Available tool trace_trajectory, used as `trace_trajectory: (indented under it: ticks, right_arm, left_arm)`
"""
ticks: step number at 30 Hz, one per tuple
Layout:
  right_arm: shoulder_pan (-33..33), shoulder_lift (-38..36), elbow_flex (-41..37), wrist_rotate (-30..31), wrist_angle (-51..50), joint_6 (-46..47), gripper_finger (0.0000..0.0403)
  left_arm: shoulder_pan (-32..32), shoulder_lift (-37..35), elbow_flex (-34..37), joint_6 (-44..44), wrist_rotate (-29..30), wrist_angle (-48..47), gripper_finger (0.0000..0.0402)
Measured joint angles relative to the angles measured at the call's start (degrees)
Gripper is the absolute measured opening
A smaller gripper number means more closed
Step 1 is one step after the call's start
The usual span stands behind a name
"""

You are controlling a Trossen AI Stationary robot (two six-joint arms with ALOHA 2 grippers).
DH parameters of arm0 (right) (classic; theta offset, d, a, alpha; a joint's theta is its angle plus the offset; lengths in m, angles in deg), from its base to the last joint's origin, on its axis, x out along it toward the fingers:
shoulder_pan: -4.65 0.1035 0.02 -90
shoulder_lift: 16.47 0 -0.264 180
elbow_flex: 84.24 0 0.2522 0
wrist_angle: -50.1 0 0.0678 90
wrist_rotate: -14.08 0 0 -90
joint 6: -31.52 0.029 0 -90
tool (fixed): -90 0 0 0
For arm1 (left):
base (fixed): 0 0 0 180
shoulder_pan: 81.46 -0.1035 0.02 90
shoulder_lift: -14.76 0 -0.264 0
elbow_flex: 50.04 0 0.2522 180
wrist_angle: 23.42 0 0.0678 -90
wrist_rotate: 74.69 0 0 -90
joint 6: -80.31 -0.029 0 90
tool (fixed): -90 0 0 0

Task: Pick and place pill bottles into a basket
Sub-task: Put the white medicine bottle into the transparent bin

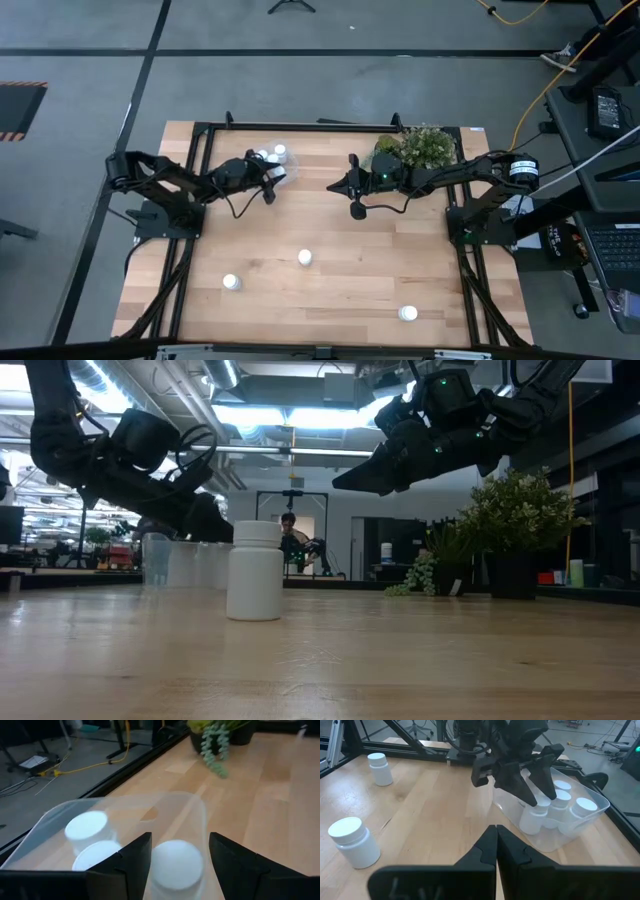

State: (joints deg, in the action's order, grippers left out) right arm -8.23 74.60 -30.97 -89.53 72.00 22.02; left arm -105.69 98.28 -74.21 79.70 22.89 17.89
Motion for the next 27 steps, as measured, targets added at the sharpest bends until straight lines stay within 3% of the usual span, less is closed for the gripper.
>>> trace_trajectory:
  ticks: [11,16,27]
  right_arm:
    - [0.0,0.0,0.0,0.0,0.0,0.02,0.0005]
    - [0.0,0.02,0.0,0.0,0.0,0.0,0.0005]
    - [0.0,0.0,0.0,0.0,0.02,0.0,0.0005]
  left_arm:
    - [0.11,-5.85,-0.07,-1.49,-3.63,0.02,0.0183]
    - [0.11,-10.0,-0.09,-1.55,-8.19,-0.6,0.0182]
    - [0.11,-23.57,-0.14,-0.16,-18.48,-12.89,0.0173]
